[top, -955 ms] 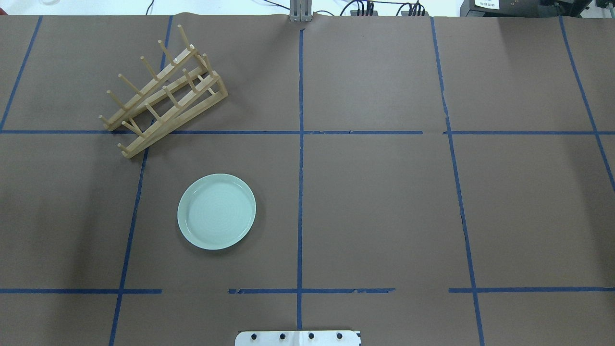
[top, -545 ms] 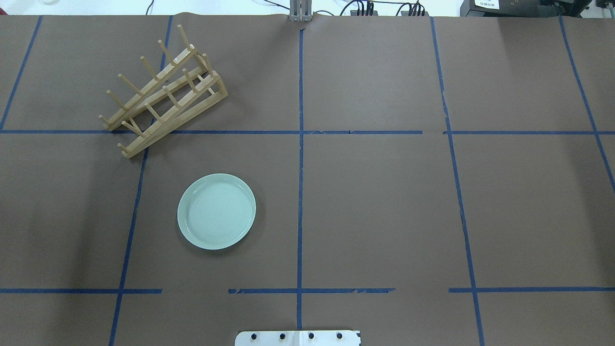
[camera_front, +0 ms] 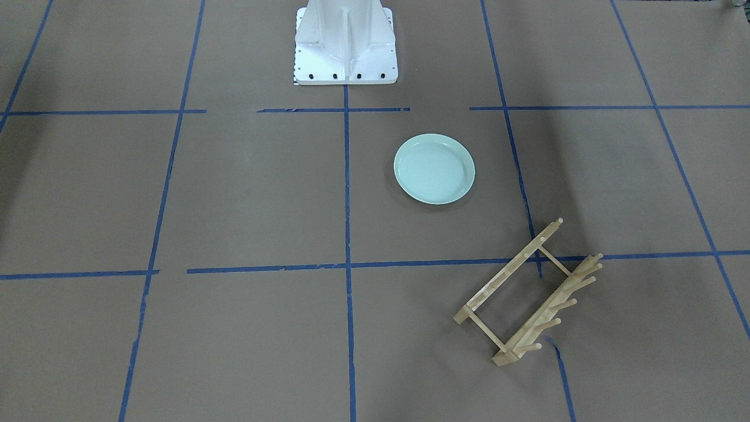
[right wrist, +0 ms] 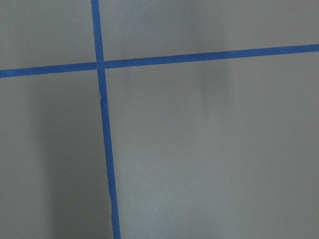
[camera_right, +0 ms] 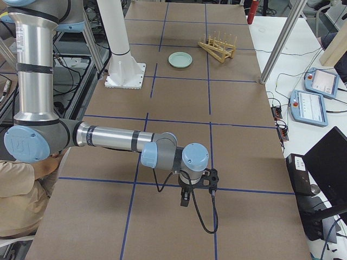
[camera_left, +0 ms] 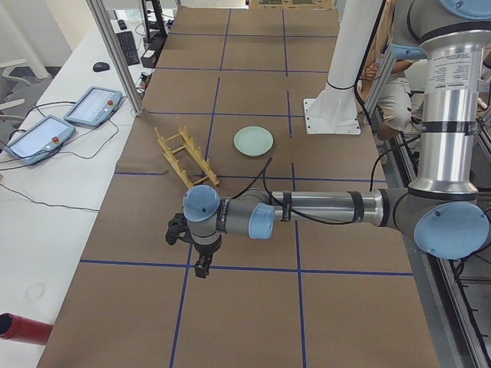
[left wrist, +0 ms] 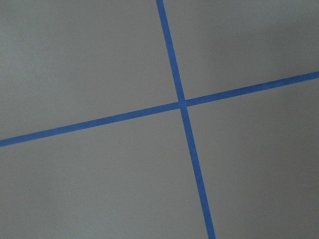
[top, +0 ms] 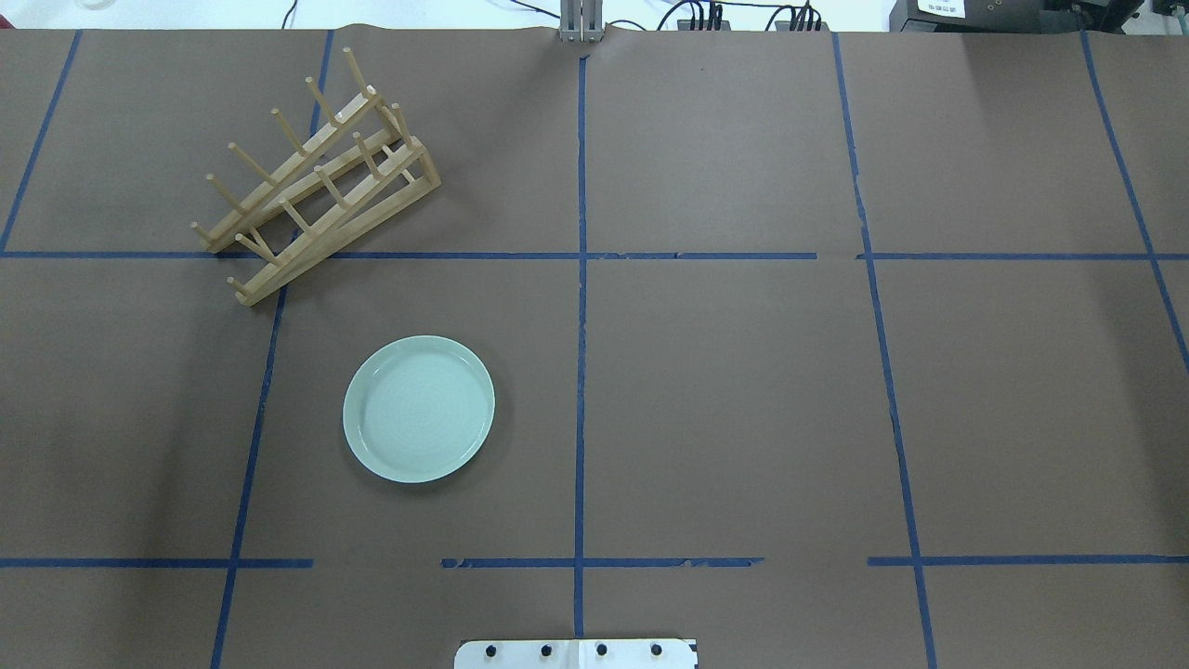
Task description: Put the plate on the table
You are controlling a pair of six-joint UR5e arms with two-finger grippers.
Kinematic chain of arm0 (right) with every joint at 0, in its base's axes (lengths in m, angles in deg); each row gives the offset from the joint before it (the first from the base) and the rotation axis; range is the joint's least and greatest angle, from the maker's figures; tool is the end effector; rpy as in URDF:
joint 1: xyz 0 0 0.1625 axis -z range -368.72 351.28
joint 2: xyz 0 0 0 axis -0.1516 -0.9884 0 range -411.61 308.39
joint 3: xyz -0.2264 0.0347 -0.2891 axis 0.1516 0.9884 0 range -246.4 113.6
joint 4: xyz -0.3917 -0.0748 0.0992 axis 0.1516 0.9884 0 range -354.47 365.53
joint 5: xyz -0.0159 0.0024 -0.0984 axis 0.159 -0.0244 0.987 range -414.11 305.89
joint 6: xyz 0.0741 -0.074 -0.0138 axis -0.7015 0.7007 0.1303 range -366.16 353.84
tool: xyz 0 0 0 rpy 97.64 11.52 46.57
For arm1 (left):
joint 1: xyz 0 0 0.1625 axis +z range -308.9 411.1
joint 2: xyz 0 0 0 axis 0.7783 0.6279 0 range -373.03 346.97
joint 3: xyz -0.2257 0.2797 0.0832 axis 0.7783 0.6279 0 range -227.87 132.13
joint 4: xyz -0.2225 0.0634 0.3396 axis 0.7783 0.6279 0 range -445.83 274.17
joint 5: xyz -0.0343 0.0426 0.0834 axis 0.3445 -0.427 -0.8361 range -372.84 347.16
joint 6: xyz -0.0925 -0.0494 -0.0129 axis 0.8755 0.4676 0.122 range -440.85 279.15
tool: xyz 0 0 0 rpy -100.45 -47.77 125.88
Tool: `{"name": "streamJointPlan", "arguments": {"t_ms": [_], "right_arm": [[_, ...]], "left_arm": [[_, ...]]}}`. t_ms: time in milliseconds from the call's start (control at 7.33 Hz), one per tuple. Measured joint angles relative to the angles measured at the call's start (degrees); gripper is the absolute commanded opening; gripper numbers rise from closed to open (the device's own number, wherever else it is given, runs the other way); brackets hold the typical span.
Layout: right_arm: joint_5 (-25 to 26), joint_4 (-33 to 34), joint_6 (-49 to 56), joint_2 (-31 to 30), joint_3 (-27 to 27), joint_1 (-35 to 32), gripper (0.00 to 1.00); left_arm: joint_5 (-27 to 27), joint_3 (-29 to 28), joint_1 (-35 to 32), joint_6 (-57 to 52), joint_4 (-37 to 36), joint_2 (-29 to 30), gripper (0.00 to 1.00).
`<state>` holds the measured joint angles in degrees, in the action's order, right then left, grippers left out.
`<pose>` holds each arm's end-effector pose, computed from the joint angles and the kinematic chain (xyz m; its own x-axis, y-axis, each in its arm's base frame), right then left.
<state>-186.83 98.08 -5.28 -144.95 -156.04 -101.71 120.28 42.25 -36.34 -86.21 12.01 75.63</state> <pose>0.0855 -0.4533 0.6438 0.7306 0.0967 0.6760 -0.0405 0.9943 -0.0984 -0.0393 -0.4902 0.6047 0.7183 0.2033 -0.6654 -0.1118 0.9776 0.1781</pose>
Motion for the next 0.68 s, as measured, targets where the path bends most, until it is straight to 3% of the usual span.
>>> {"name": "streamJointPlan", "arguments": {"t_ms": [682], "right_arm": [[0.0, 0.0, 0.0, 0.0, 0.0, 0.0, 1.0]], "left_arm": [[0.01, -0.11, -0.02, -0.21, -0.52, -0.51, 1.0]]}}
